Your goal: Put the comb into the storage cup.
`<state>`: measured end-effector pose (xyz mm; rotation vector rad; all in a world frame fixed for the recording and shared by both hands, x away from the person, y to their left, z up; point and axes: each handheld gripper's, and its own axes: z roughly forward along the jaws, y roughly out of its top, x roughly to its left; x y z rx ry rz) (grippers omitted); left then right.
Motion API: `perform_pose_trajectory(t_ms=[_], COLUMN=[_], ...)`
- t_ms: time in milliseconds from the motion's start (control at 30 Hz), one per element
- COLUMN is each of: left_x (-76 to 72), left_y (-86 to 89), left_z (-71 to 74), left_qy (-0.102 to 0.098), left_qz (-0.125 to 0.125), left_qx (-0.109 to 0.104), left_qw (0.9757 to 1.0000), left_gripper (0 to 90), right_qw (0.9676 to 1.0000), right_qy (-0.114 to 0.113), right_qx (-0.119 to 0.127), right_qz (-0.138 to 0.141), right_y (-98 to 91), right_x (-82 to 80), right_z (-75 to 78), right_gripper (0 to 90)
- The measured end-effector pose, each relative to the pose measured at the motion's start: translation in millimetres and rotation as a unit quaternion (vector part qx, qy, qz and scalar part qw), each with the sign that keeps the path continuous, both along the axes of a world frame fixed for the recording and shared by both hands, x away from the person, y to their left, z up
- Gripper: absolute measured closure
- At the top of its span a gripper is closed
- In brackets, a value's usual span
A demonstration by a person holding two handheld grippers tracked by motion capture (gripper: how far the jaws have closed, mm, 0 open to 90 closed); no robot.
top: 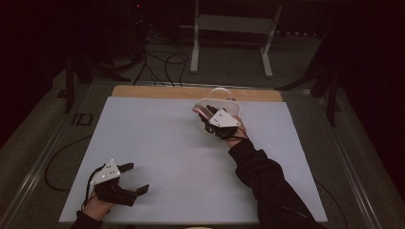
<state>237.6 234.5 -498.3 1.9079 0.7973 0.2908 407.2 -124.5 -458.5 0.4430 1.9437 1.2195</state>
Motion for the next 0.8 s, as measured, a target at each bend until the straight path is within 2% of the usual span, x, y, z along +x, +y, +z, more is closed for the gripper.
perform_pose_trajectory(t_ms=[167,433,467,633,700,800], left_x=[0.0,0.1,0.1,0.2,0.2,0.1], left_y=[0.0,0.1,0.1,0.3,0.3,0.2], left_z=[0.2,0.0,0.0,0.0,-0.1,0.0], left_qy=[0.000,0.000,0.000,0.000,0.001,0.000], left_qz=[0.000,-0.001,-0.001,-0.001,-0.001,-0.001], left_qx=[0.000,0.001,0.001,0.001,0.001,0.001], left_qw=[1.0000,1.0000,1.0000,1.0000,1.0000,1.0000], left_gripper=[0.2,0.2,0.2,0.1,0.2,0.1], right_qw=[0.9998,0.9997,0.9997,0.9996,0.9994,0.9986], right_qy=[0.006,0.013,0.013,0.025,0.032,0.053], right_qx=[-0.018,-0.022,-0.022,-0.013,-0.003,-0.002], right_qz=[0.010,0.006,0.006,-0.008,-0.012,-0.005], right_y=[1.4,3.0,3.0,1.8,0.7,-0.8], right_x=[0.3,2.1,2.1,4.6,5.1,6.3], right_z=[-0.8,-1.0,-1.0,1.3,2.8,4.5], right_gripper=[44.1,32.7,32.7,20.6,16.1,8.4])
